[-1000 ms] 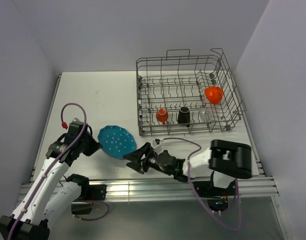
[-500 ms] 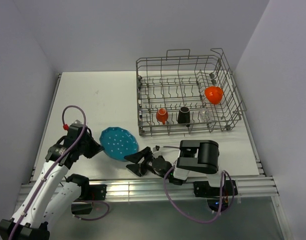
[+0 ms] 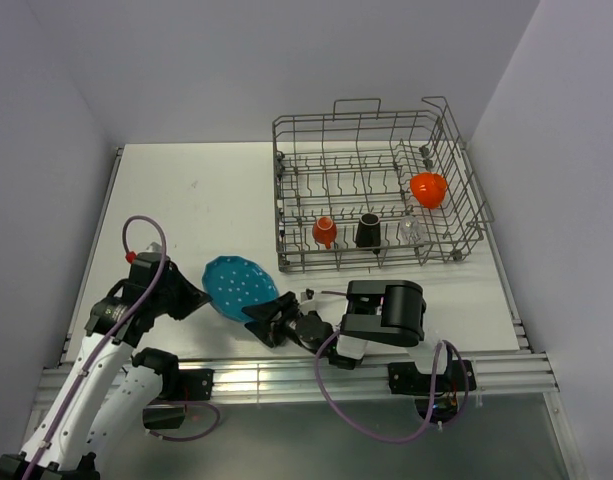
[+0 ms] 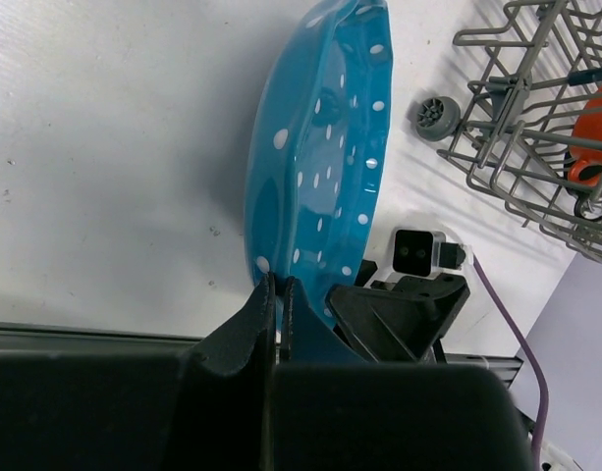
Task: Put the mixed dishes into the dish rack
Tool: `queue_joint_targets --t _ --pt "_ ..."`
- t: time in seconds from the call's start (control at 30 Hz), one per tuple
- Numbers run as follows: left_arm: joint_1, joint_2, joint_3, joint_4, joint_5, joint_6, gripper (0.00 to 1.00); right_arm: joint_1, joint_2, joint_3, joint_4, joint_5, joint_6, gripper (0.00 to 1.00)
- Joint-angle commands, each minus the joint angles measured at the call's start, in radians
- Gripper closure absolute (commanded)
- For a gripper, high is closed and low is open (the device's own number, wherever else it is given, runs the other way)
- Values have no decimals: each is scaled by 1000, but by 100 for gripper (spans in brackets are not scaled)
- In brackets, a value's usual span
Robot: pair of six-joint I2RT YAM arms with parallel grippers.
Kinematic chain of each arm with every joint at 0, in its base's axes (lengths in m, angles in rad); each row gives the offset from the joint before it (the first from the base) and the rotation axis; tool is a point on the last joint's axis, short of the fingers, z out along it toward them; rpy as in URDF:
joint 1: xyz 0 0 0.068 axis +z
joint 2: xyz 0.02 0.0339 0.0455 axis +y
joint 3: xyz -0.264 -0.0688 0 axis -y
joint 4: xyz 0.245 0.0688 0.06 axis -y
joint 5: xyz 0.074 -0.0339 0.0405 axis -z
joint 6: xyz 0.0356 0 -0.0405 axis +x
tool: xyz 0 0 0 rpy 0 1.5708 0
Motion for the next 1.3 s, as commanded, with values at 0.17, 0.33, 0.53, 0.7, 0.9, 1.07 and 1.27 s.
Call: queue_joint_targets --t 0.17,0.33,0.53,0.7,0.9,1.07,1.27 --pt "1 -57 -38 42 60 -25 100 1 1 4 383 112 -47 41" --pt "1 -69 -45 33 58 -24 100 -15 14 24 383 110 -35 45" --pt "1 -87 -45 8 57 -22 100 -20 5 27 383 107 -29 65" --pt "1 -104 -54 -12 50 -18 100 -20 -8 35 383 87 -47 82" --pt "1 -137 -55 -52 52 -24 96 -20 -23 53 383 57 -47 100" --pt "1 -155 -22 -128 26 -33 54 -19 -31 78 383 17 -35 100" --pt "1 -189 75 -217 -12 -36 34 -20 -31 125 376 -55 -61 100"
